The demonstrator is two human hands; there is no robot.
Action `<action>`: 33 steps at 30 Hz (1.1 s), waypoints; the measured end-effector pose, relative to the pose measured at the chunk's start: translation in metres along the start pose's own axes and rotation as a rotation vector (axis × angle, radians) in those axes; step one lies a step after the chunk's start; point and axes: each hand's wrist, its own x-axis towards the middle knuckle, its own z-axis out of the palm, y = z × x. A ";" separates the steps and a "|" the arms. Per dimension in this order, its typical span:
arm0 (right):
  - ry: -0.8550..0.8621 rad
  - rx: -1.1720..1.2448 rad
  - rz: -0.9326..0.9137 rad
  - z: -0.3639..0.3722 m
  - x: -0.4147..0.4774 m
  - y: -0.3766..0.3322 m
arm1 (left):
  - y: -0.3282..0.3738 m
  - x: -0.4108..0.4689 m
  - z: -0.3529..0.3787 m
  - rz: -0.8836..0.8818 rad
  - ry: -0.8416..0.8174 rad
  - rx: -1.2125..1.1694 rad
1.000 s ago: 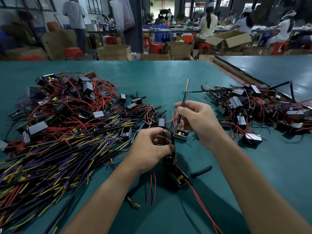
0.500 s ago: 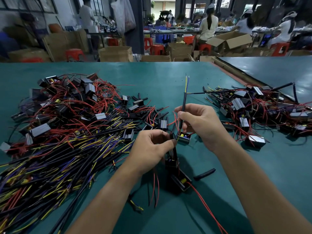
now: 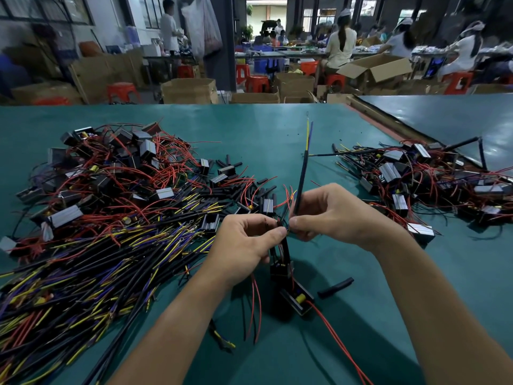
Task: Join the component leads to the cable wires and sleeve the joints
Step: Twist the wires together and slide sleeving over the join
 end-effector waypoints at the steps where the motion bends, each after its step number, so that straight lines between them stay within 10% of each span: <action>1: 0.012 0.008 -0.001 0.001 0.000 0.000 | 0.000 0.000 0.000 -0.001 -0.003 0.004; 33: -0.134 0.094 0.060 -0.008 -0.009 -0.009 | -0.001 0.002 0.000 0.091 -0.012 0.167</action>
